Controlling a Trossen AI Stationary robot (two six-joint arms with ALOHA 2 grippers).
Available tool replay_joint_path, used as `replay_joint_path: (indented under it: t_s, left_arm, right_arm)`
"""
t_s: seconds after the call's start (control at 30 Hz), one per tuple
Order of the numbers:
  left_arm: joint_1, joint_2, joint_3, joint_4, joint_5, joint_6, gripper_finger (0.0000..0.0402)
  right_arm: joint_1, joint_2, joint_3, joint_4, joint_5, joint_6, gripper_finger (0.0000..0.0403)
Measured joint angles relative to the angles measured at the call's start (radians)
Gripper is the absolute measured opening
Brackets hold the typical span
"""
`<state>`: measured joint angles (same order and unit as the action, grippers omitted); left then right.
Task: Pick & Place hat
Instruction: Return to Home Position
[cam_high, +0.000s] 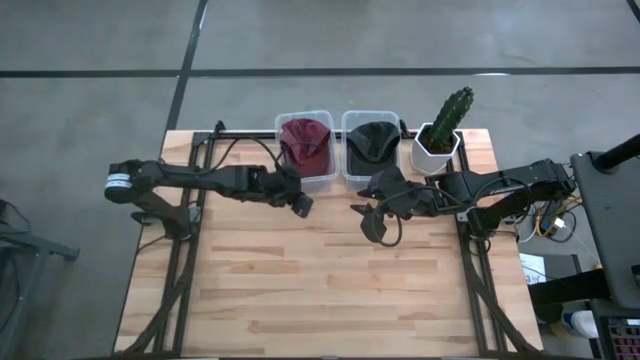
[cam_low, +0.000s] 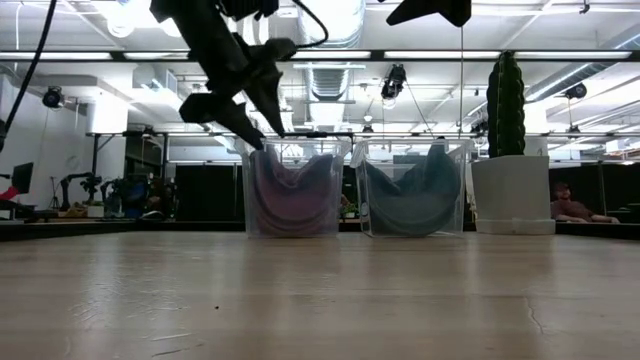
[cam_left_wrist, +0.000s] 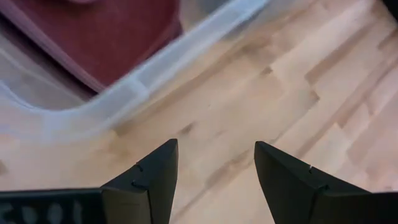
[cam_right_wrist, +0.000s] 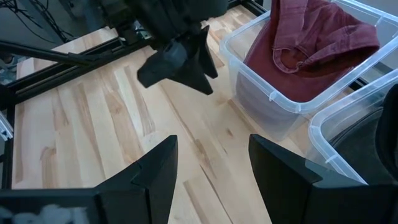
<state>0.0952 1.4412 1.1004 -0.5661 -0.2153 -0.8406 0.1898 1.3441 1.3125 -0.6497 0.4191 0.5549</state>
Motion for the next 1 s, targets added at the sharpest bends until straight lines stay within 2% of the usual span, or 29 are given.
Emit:
replay_joint_path:
  t_s: [0.23, 0.5, 1.0]
  left_arm:
    - [0.001, 0.000, -0.023, 0.003, -0.122, 0.006, 0.0204]
    - [0.014, 0.001, -0.024, 0.001, -0.167, 0.026, 0.0204]
    - [0.040, 0.001, -0.024, -0.013, -0.174, 0.035, 0.0204]
  right_arm:
    - [0.000, 0.000, 0.000, 0.000, 0.000, 0.003, 0.0192]
    - [0.000, 0.000, 0.000, 0.000, 0.000, 0.003, 0.0192]
    - [0.000, 0.000, 0.000, 0.000, -0.002, 0.003, 0.0192]
